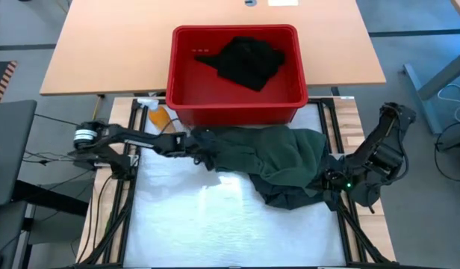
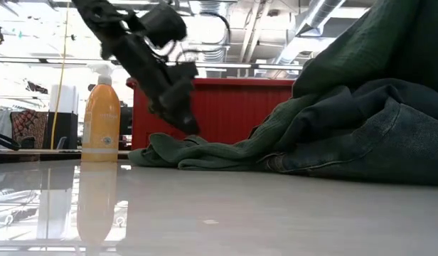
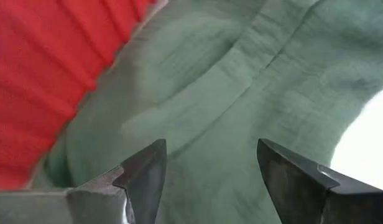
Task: Fold laundry
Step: Fold the green shirt
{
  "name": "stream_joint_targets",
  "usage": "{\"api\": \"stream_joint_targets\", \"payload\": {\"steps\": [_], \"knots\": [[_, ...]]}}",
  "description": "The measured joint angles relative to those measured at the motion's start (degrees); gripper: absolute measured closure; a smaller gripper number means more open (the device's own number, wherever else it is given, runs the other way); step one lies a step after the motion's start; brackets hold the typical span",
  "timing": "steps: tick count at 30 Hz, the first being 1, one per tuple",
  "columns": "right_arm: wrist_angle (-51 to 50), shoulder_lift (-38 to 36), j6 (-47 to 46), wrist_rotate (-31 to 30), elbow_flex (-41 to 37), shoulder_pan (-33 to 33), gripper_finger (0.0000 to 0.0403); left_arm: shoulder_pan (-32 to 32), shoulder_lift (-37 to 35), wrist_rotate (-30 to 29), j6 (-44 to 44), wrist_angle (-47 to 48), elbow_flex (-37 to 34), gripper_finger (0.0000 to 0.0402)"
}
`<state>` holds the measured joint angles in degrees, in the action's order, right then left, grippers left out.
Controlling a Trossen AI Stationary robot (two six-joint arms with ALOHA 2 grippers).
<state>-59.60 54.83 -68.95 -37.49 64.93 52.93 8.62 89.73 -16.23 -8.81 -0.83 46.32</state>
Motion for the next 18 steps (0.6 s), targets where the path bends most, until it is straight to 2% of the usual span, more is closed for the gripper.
{"api": "stream_joint_targets", "payload": {"steps": [4,6,12,15,18], "knots": [[0.4,0.0,0.0,0.0,0.0,0.0,0.0387,1.9,6.4,-6.3,0.2,3.2,5.1,0.0161],[0.9,0.0,0.0,0.1,0.0,0.3,0.0387,2.7,8.6,-6.2,-1.2,5.6,7.6,0.0161],[1.6,0.2,-0.2,0.2,0.0,1.9,0.0387,3.1,12.5,4.6,0.1,8.7,11.6,0.0168],[1.5,0.6,-0.6,0.2,0.0,2.6,0.0387,2.4,12.6,4.9,-0.7,10.9,12.1,0.0206],[1.4,0.8,-0.6,0.1,0.0,3.0,0.0387,1.4,11.6,4.5,-1.7,12.9,12.1,0.0286]]}}
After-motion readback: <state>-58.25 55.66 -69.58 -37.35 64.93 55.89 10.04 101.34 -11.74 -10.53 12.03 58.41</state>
